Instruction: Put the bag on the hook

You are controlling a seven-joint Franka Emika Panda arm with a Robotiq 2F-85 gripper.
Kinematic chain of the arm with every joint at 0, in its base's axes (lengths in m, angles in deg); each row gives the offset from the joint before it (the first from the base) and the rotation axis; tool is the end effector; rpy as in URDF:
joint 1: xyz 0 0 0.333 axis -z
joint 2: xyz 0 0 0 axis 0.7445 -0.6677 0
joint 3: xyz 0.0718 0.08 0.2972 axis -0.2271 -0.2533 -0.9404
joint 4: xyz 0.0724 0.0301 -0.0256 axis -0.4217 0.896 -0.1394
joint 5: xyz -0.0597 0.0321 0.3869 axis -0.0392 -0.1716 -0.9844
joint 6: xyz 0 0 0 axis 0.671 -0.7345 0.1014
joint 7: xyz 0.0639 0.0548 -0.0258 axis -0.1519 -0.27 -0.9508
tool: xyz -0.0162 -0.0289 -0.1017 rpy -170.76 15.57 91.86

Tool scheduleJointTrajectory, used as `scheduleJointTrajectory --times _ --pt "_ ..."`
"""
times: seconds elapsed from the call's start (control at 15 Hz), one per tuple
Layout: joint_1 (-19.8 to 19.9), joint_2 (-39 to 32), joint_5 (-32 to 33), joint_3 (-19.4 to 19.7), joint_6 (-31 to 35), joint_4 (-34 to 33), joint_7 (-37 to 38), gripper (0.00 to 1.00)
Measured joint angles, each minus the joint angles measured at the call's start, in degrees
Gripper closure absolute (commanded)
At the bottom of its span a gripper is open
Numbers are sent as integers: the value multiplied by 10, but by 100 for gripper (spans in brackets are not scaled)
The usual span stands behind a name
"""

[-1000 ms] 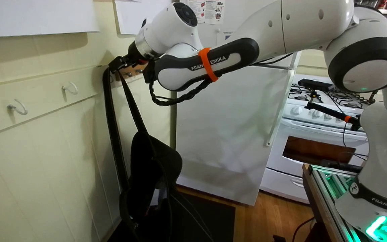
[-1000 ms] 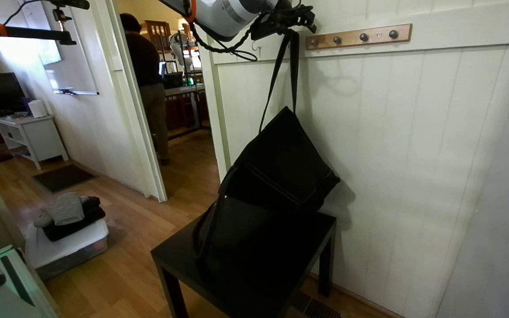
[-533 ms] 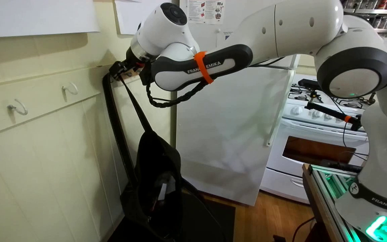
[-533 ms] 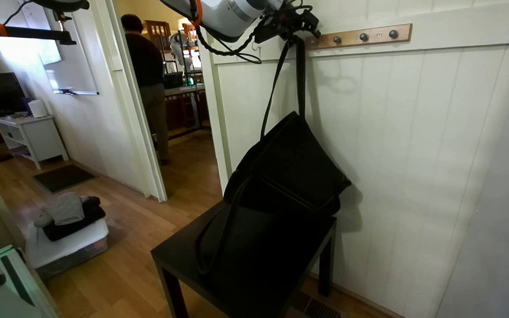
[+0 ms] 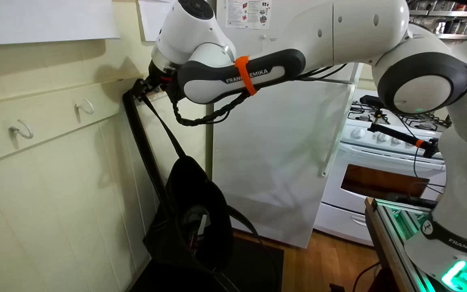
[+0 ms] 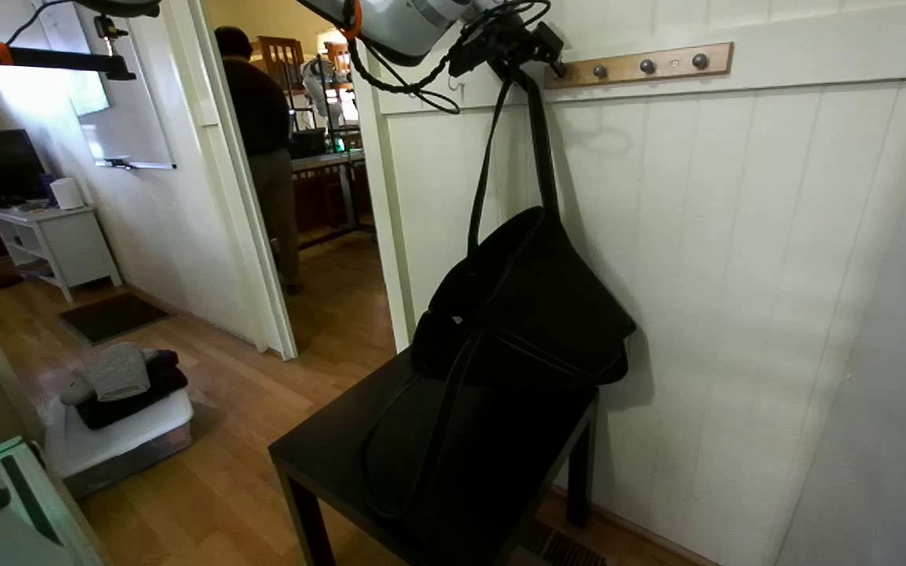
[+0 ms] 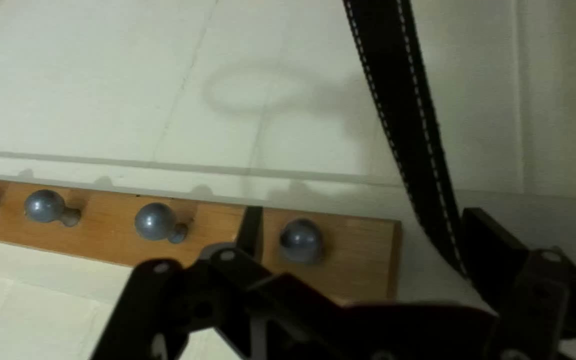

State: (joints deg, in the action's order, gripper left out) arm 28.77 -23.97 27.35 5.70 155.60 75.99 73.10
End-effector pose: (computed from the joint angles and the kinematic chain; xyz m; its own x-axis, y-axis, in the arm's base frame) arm 0.7976 0.0137 0.4828 0.6797 -0.0527 0.7316 -0.3099 -0.9246 0.2214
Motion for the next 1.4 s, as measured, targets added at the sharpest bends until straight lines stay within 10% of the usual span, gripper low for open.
scheduleJointTrajectory --times 1.4 --pt "115 68 25 -212 -93 60 -100 0"
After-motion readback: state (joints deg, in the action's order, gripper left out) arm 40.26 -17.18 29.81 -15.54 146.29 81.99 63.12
